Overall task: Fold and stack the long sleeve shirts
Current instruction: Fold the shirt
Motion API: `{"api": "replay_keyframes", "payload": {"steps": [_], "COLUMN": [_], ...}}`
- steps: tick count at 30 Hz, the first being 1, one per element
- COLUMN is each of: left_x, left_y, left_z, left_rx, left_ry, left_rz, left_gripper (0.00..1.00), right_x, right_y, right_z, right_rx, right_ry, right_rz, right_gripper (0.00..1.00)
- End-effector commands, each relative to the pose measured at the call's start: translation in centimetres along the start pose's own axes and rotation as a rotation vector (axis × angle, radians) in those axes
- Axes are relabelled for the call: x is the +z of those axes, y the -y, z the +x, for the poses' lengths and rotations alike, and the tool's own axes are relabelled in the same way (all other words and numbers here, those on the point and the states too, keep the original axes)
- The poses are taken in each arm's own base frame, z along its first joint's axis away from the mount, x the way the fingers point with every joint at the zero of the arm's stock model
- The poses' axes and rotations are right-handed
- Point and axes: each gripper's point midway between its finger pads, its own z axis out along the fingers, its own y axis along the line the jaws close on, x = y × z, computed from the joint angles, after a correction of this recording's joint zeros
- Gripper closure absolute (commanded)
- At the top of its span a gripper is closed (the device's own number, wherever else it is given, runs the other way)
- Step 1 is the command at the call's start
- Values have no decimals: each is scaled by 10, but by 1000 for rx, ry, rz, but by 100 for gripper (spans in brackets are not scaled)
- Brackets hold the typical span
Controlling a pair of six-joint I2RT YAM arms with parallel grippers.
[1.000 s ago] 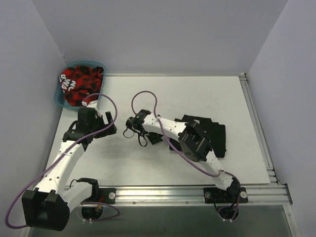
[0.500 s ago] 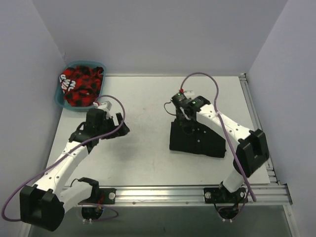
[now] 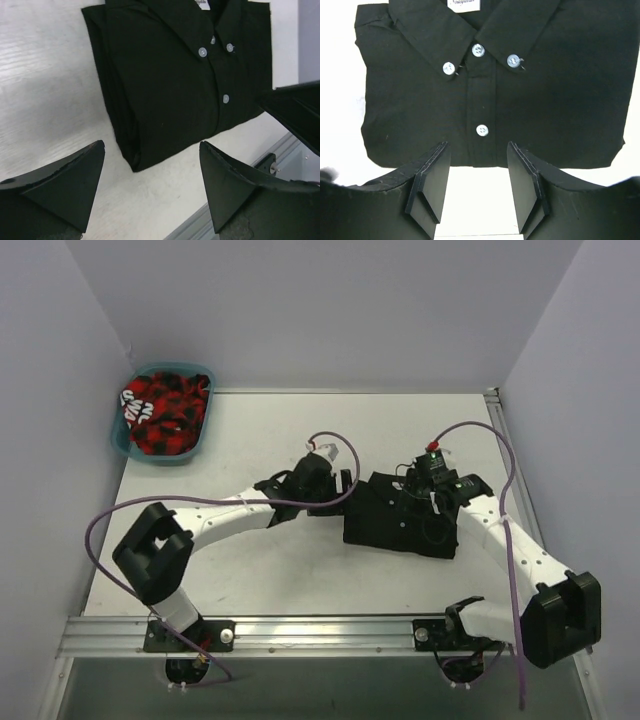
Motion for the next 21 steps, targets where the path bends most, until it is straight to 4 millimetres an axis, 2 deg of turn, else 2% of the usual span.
{"api": "replay_keyframes", "payload": {"steps": [1, 2, 3, 4, 5, 7, 8, 9, 11, 12, 14, 15, 16, 18, 19, 21], "left_x": [29, 41, 47, 56, 60, 66, 66, 65, 60, 56, 49, 45, 44, 39, 37, 35], "left_y": [10, 0, 0, -17, -21, -22, -36, -40, -50, -64, -70, -82, -84, -96, -97, -99], "left_z": [6, 20, 25, 44, 56, 66, 83, 87, 95, 107, 110, 120, 122, 131, 134, 136], "left_rx": [-20, -23, -36, -49, -55, -85, -88, -112, -136, -167, -204, -226, -236, -266, -270, -284], "left_ry": [58, 33, 38, 2, -17, -18, -42, -42, -29, -35, -13, -16, -11, -14, -16, -7], "left_rz": [-50, -79, -72, -108, -112, -98, -130, -141, -161, -175, -176, -187, -184, -213, -216, -218], "left_gripper": [17, 24, 27, 30, 41, 49, 56, 65, 68, 69, 69, 69, 69, 77, 80, 83], "right_x": [-7, -5, -4, -3, -1, 1, 1, 0, 1, 1, 2, 3, 6, 11, 20, 26], "right_y": [-5, -3, -2, -7, -6, -13, -16, -20, -31, -35, -51, -57, -65, -72, -77, -90], "right_z": [-2, 2, 3, 6, 10, 10, 9, 9, 7, 5, -2, -4, -9, -11, -12, -15], "right_rx": [48, 45, 47, 47, 47, 52, 51, 48, 44, 30, 23, 17, 19, 29, 32, 24], "right_ry": [28, 19, 15, 2, -7, -3, -2, -4, -15, -16, -23, -22, -19, -29, -42, -63], "right_rz": [-80, -75, -72, -101, -104, -142, -160, -180, -227, -246, -300, -322, -342, -361, -368, -400], "right_gripper": [51, 51, 50, 50, 50, 51, 50, 50, 50, 50, 50, 50, 50, 51, 51, 54]}}
